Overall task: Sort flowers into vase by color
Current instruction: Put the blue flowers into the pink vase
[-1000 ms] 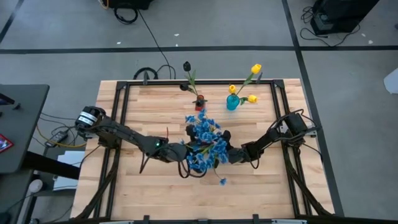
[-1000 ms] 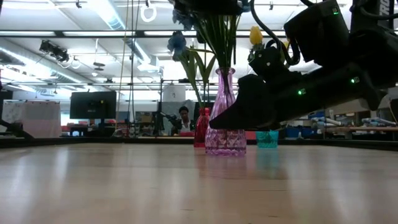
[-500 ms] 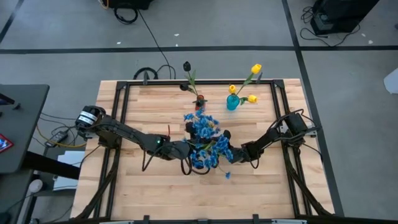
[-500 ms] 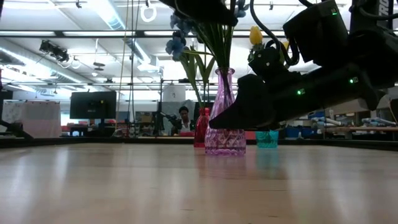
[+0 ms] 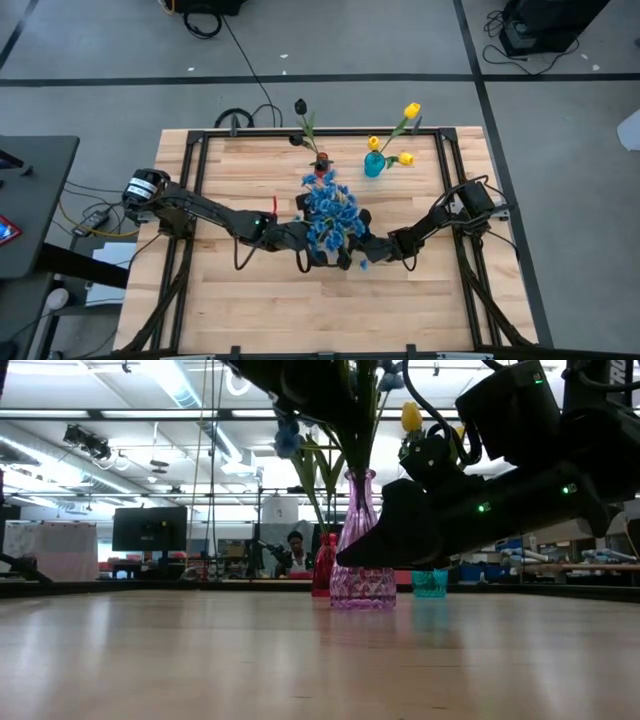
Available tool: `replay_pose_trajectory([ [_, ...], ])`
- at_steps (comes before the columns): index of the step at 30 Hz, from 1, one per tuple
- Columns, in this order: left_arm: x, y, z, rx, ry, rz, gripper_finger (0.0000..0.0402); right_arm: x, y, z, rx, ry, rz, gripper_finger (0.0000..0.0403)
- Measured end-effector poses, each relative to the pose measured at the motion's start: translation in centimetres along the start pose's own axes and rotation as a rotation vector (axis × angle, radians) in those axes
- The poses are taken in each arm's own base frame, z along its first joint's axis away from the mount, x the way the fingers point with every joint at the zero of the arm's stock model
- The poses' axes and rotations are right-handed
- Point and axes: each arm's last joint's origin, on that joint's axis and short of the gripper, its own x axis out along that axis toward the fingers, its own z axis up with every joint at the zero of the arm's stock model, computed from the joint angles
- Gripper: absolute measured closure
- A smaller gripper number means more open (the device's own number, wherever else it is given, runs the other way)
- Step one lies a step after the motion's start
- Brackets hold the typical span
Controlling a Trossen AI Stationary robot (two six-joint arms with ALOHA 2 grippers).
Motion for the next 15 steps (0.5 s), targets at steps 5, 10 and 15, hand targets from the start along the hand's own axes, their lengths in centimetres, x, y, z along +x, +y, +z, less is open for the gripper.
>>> replay_pose_trajectory([
  [5, 0.4, 0.1, -0.5, -0.022, 0.029, 0.008, 0.0380, 0.0, 0.0, 0.0, 0.002, -0.002, 0.001, 0.0095],
  [10, 2.0, 0.0, -1.7, -0.026, 0.079, -0.008, 0.0380, 0.0, 0.0, 0.0, 0.006, -0.003, 0.001, 0.0096],
  [15, 2.4, -0.1, -2.0, -0.017, 0.086, -0.007, 0.0368, 0.0, 0.0, 0.0, 0.006, -0.003, -0.002, 0.0096],
])
